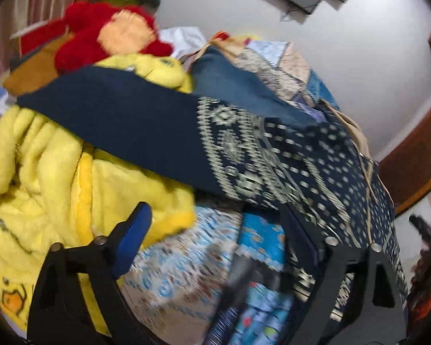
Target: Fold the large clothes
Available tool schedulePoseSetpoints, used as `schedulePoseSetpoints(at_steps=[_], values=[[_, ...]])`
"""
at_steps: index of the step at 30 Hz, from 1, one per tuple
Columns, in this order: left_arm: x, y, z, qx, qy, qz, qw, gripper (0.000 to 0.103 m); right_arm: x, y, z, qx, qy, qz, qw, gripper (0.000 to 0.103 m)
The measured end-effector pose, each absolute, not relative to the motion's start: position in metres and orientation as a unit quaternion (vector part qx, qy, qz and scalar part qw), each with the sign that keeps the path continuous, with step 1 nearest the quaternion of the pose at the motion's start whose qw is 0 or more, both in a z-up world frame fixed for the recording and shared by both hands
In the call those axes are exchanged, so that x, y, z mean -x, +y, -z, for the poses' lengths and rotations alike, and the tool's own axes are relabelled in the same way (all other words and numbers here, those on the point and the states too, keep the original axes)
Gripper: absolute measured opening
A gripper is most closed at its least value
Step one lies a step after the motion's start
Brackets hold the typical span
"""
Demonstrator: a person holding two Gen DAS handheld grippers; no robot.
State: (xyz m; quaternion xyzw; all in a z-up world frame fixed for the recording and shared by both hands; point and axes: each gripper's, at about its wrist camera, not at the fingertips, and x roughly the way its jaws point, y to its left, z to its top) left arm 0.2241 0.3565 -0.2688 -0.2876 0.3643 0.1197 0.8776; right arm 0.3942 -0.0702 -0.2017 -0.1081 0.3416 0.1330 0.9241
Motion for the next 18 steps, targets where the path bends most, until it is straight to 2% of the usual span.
schedulePoseSetpoints(at_steps=[3, 8, 15, 18], values=[[-0.233, 0.383, 0.282, 0.313, 0.361, -0.138, 0.868, 0.085, -0.405, -0.069, 0.215, 0.1, 0.362, -0.143, 0.915, 0.103], [-0.25, 0.417, 0.299, 0.34, 0.364, -0.161, 0.852, 0.062, -0.41, -0.07, 0.221, 0.085, 0.379, -0.15, 0.909, 0.103], [-0.258, 0.461, 0.288, 0.3, 0.337, -0.259, 0.854, 0.058, -0.409, -0.075, 0.217, 0.071, 0.39, -0.153, 0.905, 0.103], [-0.263, 0.474, 0.279, 0.296, 0.33, -0.278, 0.852, 0.04, -0.405, -0.077, 0.211, 0.067, 0.389, -0.155, 0.906, 0.103]])
